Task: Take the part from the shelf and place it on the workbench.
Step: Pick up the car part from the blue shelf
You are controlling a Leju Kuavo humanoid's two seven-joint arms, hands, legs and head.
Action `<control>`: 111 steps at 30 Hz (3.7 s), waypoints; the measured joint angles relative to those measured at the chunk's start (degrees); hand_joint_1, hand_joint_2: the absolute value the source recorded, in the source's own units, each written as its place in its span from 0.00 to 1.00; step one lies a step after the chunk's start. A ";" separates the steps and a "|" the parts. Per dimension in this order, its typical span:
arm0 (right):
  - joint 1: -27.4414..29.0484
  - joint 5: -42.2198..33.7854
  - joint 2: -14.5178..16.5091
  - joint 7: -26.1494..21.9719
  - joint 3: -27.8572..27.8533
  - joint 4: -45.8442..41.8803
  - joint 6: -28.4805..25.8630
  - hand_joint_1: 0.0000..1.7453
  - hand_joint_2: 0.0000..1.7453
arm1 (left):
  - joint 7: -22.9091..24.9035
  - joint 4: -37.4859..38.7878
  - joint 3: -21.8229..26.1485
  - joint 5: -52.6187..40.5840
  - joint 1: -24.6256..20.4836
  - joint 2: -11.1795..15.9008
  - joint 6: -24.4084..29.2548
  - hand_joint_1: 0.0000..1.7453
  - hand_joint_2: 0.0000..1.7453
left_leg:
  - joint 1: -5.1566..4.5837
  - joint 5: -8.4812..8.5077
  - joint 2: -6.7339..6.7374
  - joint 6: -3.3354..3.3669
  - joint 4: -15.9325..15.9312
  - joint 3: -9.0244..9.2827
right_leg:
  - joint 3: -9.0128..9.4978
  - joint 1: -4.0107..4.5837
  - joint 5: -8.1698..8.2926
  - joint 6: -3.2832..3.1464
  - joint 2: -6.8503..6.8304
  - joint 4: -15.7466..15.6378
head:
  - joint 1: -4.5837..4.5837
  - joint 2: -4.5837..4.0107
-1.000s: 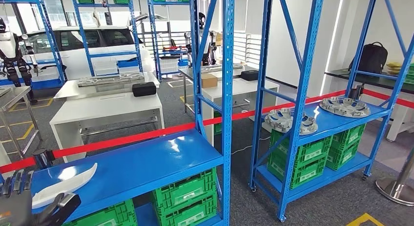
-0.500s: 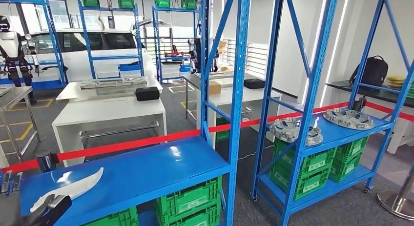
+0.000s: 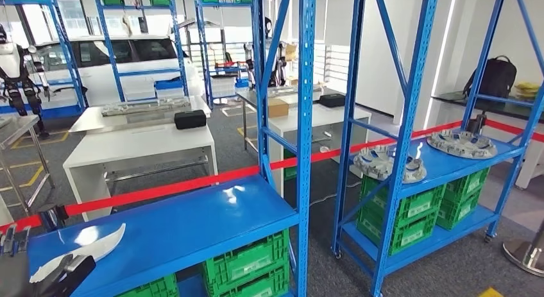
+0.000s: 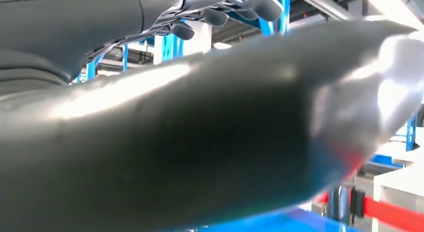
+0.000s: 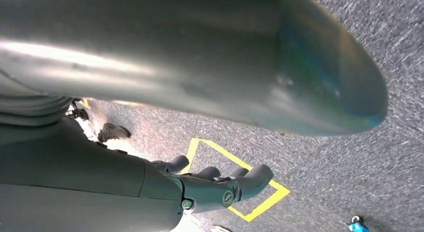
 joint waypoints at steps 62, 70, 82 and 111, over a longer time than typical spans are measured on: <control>0.88 0.24 -0.42 0.17 -2.20 -0.01 -0.71 0.00 0.00 | 6.91 0.13 4.75 0.24 1.65 0.91 -14.20 0.00 0.00 | 0.19 -0.62 0.15 -0.40 3.90 -3.28 | -0.13 -0.30 -0.92 -0.16 0.14 1.07 | -0.19 0.00; 0.98 0.19 -0.42 0.12 -2.24 0.00 -0.89 0.00 0.00 | 7.14 0.27 4.76 0.19 1.88 0.88 -14.22 0.00 0.00 | -0.24 6.61 0.10 0.81 -6.09 0.21 | 1.10 -0.08 -2.03 0.64 0.32 1.14 | -0.29 0.00; 1.09 0.38 -0.43 0.38 -2.44 -0.02 -0.79 0.00 0.00 | 7.15 0.43 5.26 0.20 2.89 0.80 -13.43 0.00 0.00 | 0.20 5.49 0.09 2.70 -6.86 1.56 | -5.60 0.02 -3.28 2.41 0.05 10.83 | 0.34 0.00; 0.03 2.71 -0.25 0.76 -3.04 -0.02 0.40 0.00 0.00 | 6.87 0.46 7.27 0.20 3.70 2.36 -12.82 0.00 0.00 | 0.16 5.78 0.01 2.85 -7.13 1.39 | -7.82 0.11 -7.01 2.27 0.09 16.63 | 0.32 0.00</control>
